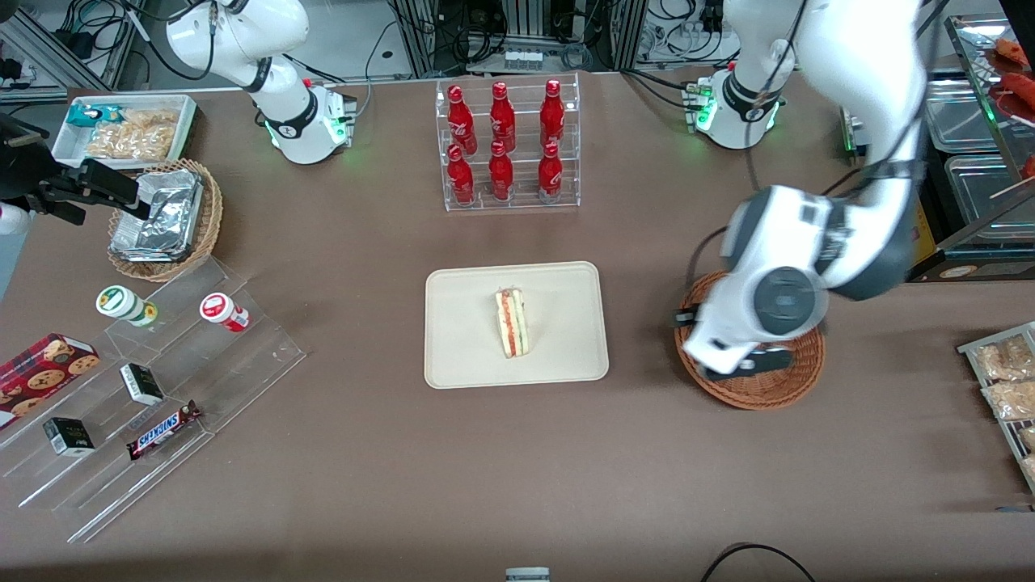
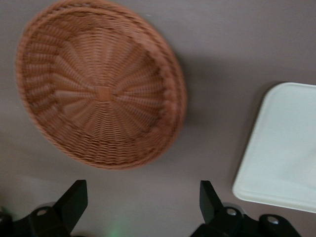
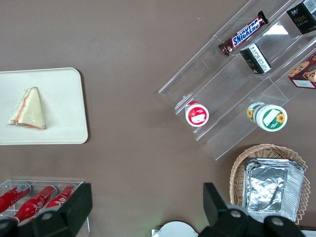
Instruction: Place sandwich from basket to tray
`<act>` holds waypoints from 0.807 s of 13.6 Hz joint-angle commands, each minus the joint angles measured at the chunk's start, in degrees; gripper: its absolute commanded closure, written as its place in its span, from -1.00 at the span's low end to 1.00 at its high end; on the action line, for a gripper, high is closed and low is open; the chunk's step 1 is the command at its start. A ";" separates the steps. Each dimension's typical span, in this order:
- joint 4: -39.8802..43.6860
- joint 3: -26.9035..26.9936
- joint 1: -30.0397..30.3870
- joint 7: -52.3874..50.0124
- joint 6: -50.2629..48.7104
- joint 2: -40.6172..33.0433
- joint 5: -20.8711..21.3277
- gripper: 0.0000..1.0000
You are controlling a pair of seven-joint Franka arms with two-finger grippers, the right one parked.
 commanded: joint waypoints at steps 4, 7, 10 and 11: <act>-4.66 -1.02 7.29 7.42 -4.85 -10.51 0.02 -1.00; -4.66 -5.23 15.20 11.91 -8.73 -14.37 -0.59 -1.00; -5.36 -8.83 19.86 14.99 -11.64 -18.68 0.19 -1.00; -5.62 -9.45 21.18 15.52 -11.73 -20.26 0.20 -1.00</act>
